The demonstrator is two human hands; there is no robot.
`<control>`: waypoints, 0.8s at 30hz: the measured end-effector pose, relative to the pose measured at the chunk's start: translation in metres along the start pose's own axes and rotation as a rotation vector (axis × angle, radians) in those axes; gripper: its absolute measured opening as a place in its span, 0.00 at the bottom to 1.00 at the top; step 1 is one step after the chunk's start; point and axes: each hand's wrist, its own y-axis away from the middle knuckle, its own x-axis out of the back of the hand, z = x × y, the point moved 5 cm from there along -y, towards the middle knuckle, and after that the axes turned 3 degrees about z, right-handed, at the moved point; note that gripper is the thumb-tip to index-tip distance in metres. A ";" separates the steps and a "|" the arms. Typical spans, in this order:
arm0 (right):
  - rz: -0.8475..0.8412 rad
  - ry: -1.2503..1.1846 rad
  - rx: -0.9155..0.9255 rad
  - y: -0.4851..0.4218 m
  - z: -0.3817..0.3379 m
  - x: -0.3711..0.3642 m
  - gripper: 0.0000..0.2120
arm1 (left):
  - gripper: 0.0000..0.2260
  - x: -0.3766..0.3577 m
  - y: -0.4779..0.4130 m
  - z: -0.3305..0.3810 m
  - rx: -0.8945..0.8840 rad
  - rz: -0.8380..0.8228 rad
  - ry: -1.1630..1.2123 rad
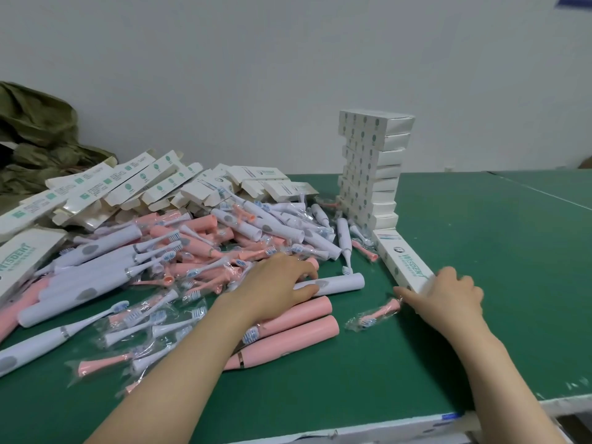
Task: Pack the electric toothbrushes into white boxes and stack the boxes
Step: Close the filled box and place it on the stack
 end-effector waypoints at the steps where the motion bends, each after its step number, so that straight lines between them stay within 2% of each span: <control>1: 0.050 0.021 0.033 0.002 -0.003 0.004 0.34 | 0.09 0.001 -0.001 0.000 -0.004 -0.008 0.011; 4: 0.247 -0.003 0.171 0.007 -0.023 0.021 0.27 | 0.10 0.005 -0.002 0.001 -0.010 -0.010 0.054; 6: 0.295 -0.153 0.304 0.012 -0.048 0.030 0.21 | 0.13 0.014 0.000 0.002 -0.010 0.041 0.090; 9: 0.137 -0.410 0.480 0.029 -0.092 0.024 0.11 | 0.15 0.035 0.007 -0.003 0.019 0.110 0.131; 11: -0.017 -0.470 0.564 0.042 -0.117 0.008 0.06 | 0.14 0.047 0.019 -0.016 0.075 0.115 0.105; 15: -0.245 -0.431 0.705 0.058 -0.157 -0.023 0.03 | 0.13 0.064 0.063 -0.064 0.269 0.126 0.025; 20: -0.347 -0.379 0.749 0.062 -0.188 -0.043 0.05 | 0.15 0.085 0.096 -0.106 0.409 0.369 0.011; 24: -0.425 -0.315 0.754 0.065 -0.203 -0.060 0.02 | 0.16 0.102 0.119 -0.138 0.588 0.509 -0.175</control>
